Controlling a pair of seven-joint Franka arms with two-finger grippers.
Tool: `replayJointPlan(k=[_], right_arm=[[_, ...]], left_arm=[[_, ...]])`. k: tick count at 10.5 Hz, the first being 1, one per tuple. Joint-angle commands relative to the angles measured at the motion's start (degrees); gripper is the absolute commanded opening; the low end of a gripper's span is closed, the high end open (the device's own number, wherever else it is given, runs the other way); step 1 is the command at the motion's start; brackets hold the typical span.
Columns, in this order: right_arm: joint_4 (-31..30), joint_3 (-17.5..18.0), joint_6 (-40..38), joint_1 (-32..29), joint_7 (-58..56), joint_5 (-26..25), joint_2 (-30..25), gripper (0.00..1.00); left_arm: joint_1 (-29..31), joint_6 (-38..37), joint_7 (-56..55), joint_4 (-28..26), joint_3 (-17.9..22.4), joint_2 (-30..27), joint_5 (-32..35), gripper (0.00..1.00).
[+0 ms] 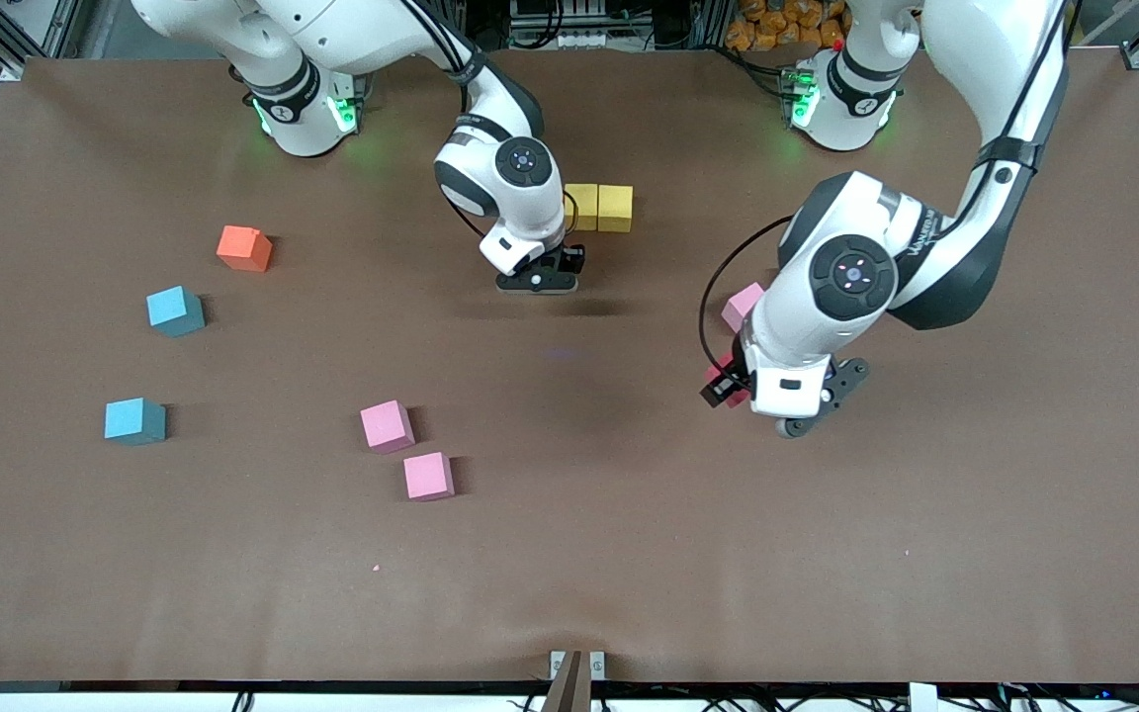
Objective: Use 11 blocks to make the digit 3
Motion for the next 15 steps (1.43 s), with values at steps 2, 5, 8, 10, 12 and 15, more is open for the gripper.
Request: replayJointPlan(k=[2, 5, 8, 10, 12, 15], right_arm=[[-0.05, -0.37, 0.64, 0.12, 1.81, -2.83, 0.85, 0.28], [-0.05, -0.37, 0.81, 0.12, 2.25, -2.93, 1.47, 0.28], [-0.05, -0.2, 0.73, 0.12, 2.52, -2.85, 1.3, 0.29], [-0.05, -0.2, 0.64, 0.12, 2.52, -2.85, 1.12, 0.66], [0.04, -0.2, 0.12, 0.03, 2.52, -2.76, 0.6, 1.0], [0.13, -0.11, -0.24, -0.67, 1.73, -2.58, -2.03, 1.0]], left_arm=[[1.82, -0.14, 0.9, -3.75, -0.17, -3.06, -2.25, 0.43], [1.91, -0.23, -0.41, -3.93, -0.17, -2.88, -2.77, 0.42], [3.06, -0.75, -2.17, -5.34, -0.17, -3.06, -4.18, 0.41], [3.06, -0.84, -3.92, -5.51, -0.08, -3.06, -4.36, 0.41], [2.97, -0.84, -8.49, -5.6, -0.17, -3.06, -4.36, 0.4], [3.14, -0.84, -8.5, -7.7, -0.08, -3.94, -4.36, 0.38]])
